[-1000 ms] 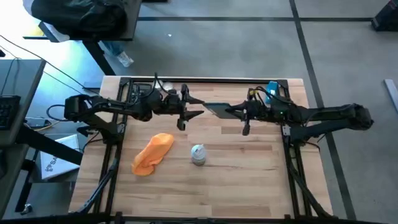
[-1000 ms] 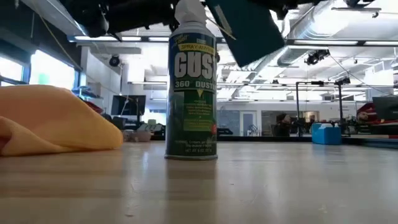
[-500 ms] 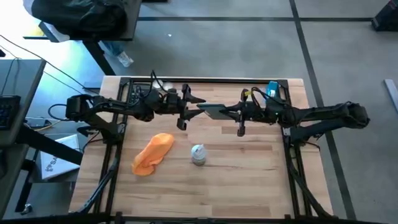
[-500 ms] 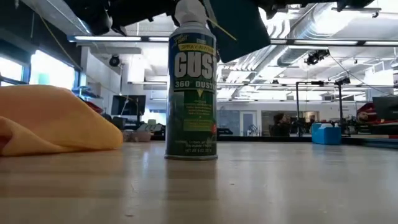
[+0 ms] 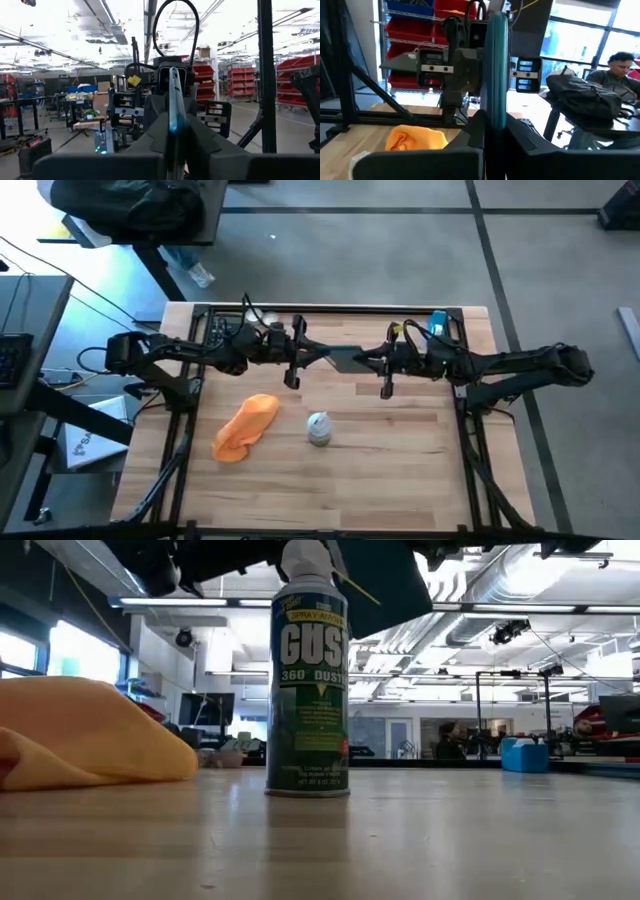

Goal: Apply microfiber cloth
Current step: Spray the back of the blue tablet using the white spray bottle

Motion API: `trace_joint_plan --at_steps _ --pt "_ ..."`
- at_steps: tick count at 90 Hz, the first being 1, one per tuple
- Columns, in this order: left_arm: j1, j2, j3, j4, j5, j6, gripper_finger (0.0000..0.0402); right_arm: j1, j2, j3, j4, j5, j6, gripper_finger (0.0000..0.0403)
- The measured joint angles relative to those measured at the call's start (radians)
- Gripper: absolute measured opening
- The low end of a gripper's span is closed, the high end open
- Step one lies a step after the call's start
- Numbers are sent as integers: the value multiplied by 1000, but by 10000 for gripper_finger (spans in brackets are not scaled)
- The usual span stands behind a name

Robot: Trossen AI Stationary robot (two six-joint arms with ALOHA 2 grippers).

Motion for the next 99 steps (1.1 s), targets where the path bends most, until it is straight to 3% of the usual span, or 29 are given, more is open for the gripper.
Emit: trace_joint_plan --at_steps 14,31,77,99 --pt "-1 0 0 -29 -1 -1 11 -2 -1 9 -7 13 57 67" --pt "-5 19 0 -80 -19 17 10 -13 16 85 -138 -20 112 100" --pt "-9 75 -1 -59 -55 18 10 -13 114 223 -368 -23 138 103" --pt "-9 75 -1 -57 -55 19 10 -13 113 231 -372 -23 132 103"
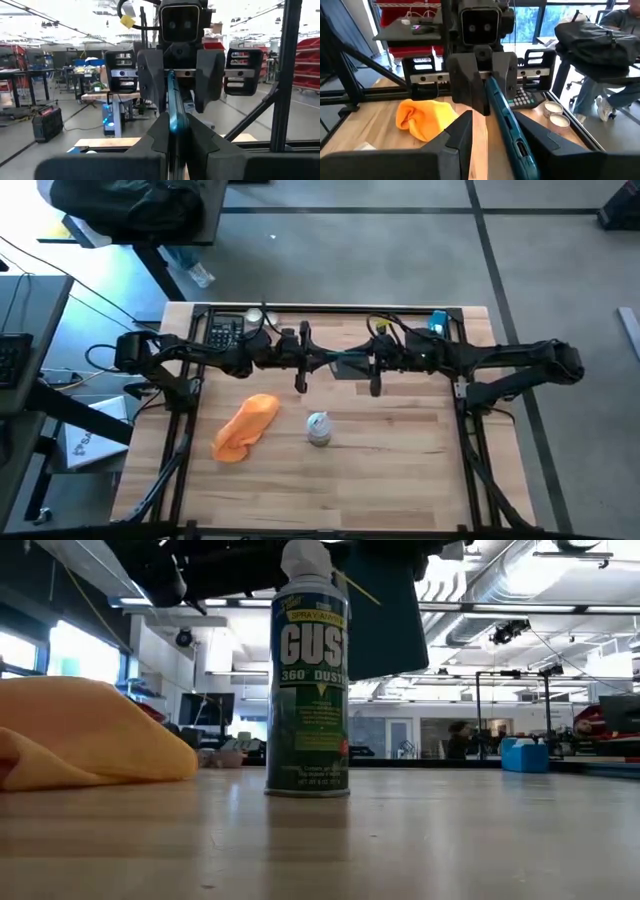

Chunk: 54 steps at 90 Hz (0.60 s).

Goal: Apply microfiber cloth
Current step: Spray the back of the blue tablet using the white spray bottle

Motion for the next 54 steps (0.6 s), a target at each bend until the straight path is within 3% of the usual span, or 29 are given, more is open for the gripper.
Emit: trace_joint_plan --at_steps 20,41,54 --pt "0 0 0 5 1 -1 10 0 0 0 -1 0 -2 97" --pt "0 0 0 6 51 -2 10 0 0 0 4 -5 -8 16" --pt "0 -1 0 6 69 -1 15 0 0 0 5 -7 -18 9"
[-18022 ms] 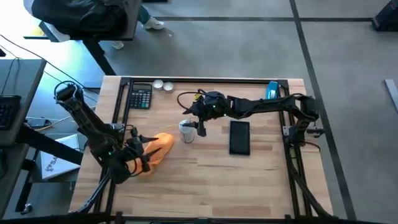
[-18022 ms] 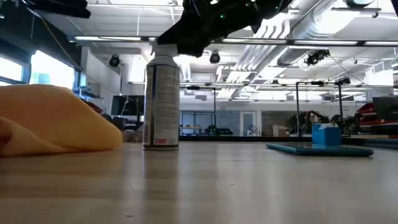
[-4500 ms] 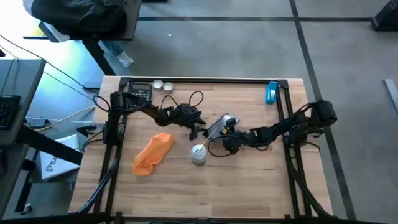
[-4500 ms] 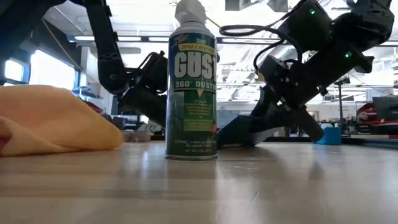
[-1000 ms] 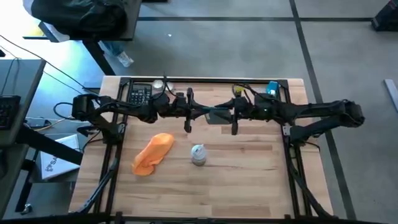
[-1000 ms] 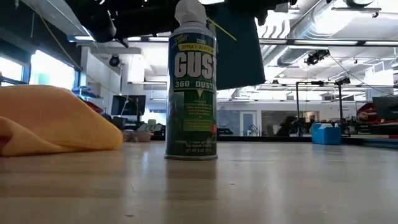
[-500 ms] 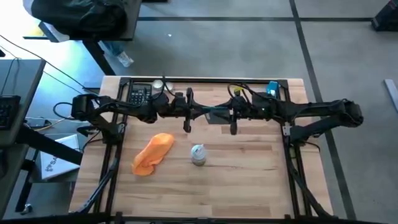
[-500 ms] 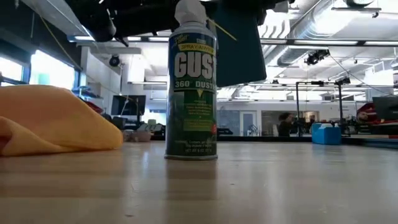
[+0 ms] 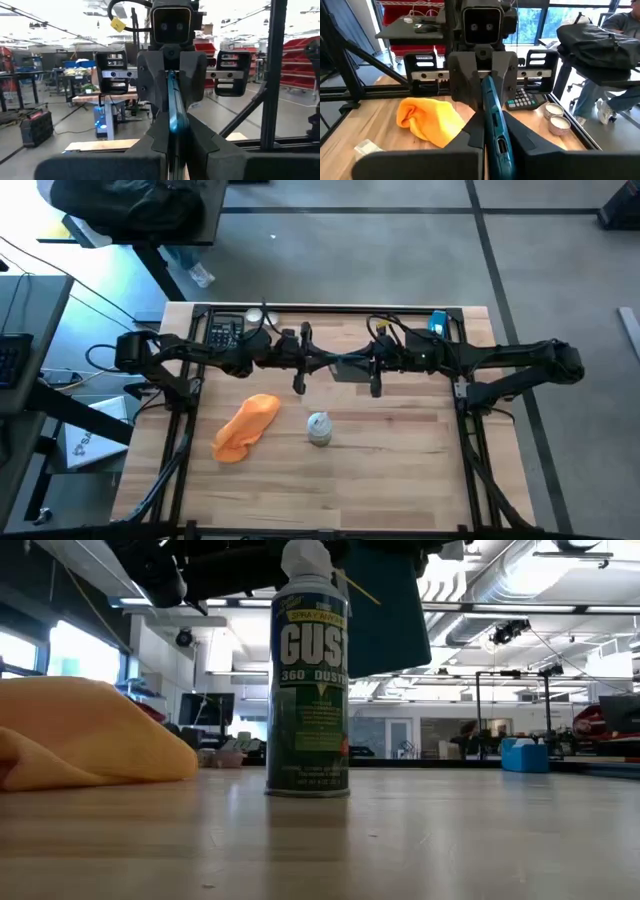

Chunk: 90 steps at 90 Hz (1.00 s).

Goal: Apply microfiber cloth
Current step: Spray the back of the blue tablet using the white spray bottle

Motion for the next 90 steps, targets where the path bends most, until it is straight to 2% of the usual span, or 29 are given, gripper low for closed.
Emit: trace_joint_plan --at_steps 12,38,50,66,76,90 --pt "0 -1 0 9 41 11 38 1 0 0 3 -17 -2 4" --pt "2 -49 0 -11 46 25 104 0 -29 -1 -4 3 -9 2" --pt "3 -116 0 -145 45 59 128 1 -72 -2 -71 39 -11 1" --pt "-16 -188 0 -324 149 80 134 23 -143 -3 -225 263 -4 0" --pt "-70 -190 0 -335 197 127 130 63 -163 -3 -312 368 -1 0" --pt "-149 -138 0 -339 198 226 129 120 -167 -3 -362 453 35 0"
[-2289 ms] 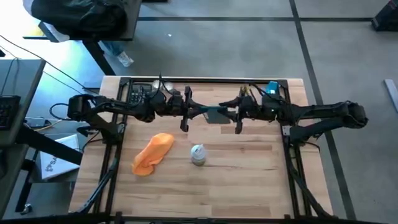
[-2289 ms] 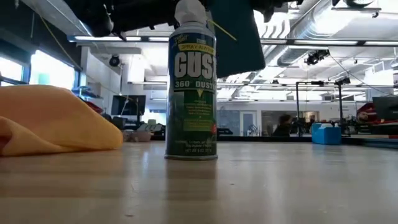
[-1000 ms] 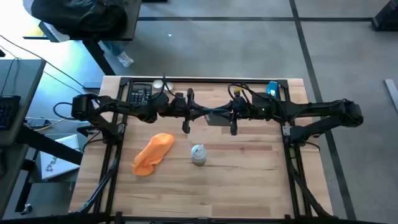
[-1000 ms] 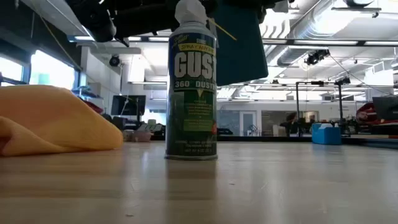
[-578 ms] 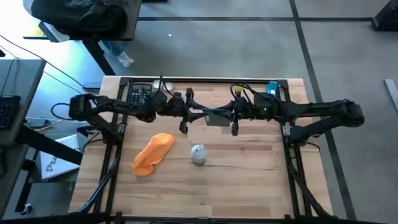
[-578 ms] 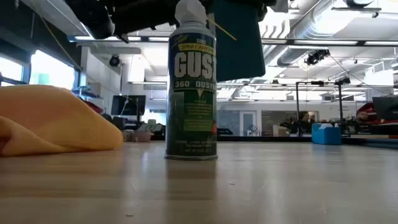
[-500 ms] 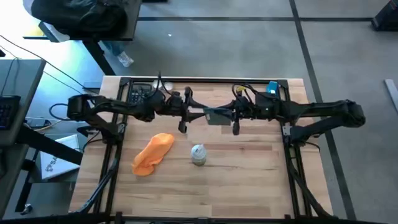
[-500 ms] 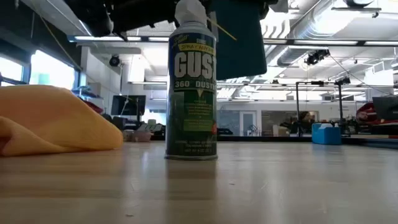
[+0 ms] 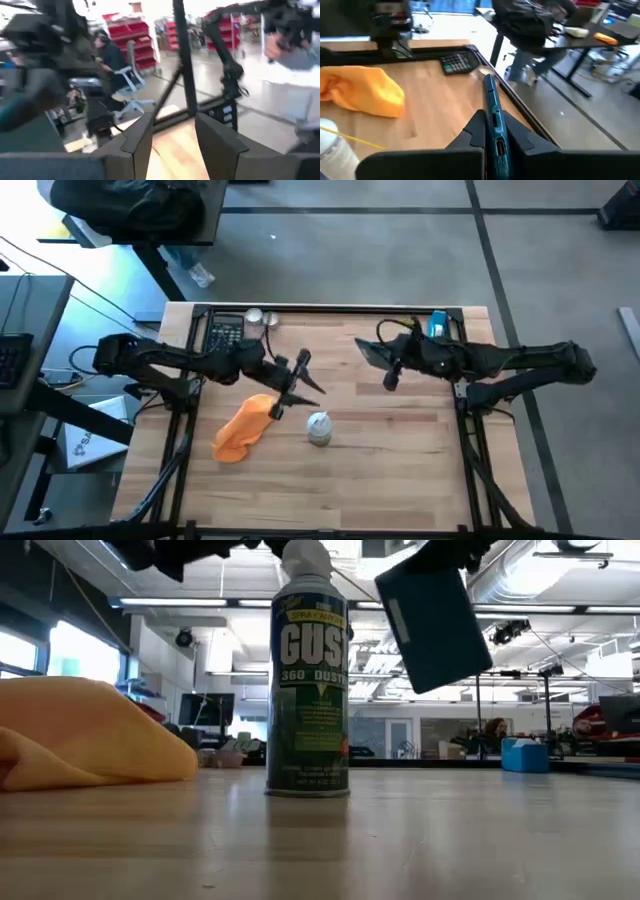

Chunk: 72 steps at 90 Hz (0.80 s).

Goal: Apply microfiber cloth
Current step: Spray the back of the blue tablet using the white spray bottle

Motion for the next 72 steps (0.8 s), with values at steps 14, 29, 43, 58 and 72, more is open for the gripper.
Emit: trace_joint_plan --at_steps 14,29,43,58,72 --pt "-11 73 15 -1 6 17 128 49 0 0 -51 59 27 0" --pt "24 144 61 -4 83 10 128 86 0 0 -82 114 86 0" --pt "60 158 93 -24 200 11 109 112 0 0 -116 134 139 0" --pt "110 161 96 -45 299 22 50 135 0 0 -139 140 190 0" --pt "126 216 97 -11 300 5 4 129 14 0 -130 196 184 0"
